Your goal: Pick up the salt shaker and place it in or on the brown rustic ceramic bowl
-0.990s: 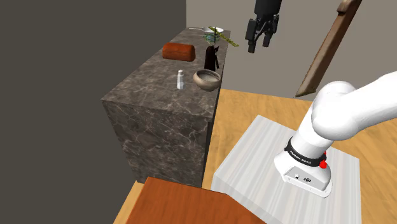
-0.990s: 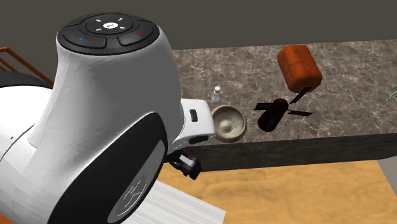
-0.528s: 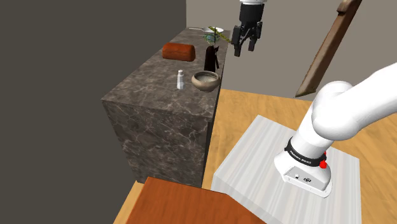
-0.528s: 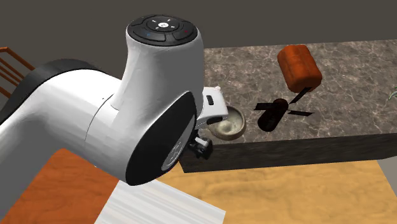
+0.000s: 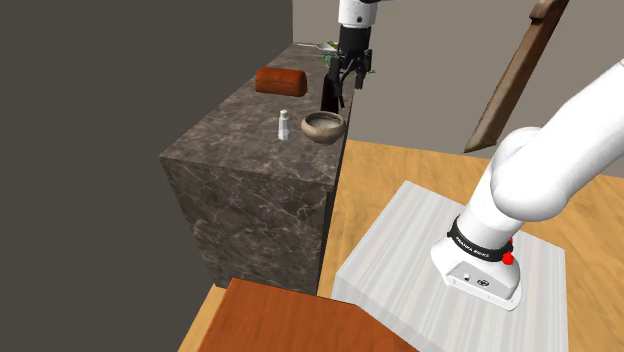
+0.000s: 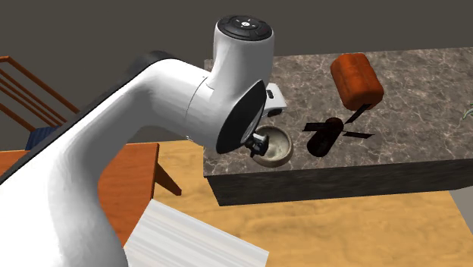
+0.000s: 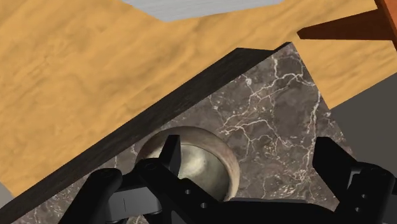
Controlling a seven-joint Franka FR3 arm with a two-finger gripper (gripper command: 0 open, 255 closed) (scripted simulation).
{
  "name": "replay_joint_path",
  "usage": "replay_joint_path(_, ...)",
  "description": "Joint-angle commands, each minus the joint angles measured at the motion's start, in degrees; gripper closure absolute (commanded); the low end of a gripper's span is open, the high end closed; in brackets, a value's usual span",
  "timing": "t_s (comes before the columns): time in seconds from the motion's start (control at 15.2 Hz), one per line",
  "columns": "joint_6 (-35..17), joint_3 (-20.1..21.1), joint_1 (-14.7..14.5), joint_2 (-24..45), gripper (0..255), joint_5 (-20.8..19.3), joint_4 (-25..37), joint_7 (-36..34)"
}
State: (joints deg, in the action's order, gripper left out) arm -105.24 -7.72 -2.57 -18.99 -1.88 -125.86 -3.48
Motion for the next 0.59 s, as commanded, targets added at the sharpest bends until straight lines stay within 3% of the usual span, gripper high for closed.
replay_joint_path(0.0, -2.2, -0.6, -0.2, 4.2, 0, 0.7, 2.4, 1.3)
replay_joint_path(0.53, -7.8, -1.5, -0.6, 21.5, 0, 4.9, 14.7, 5.9)
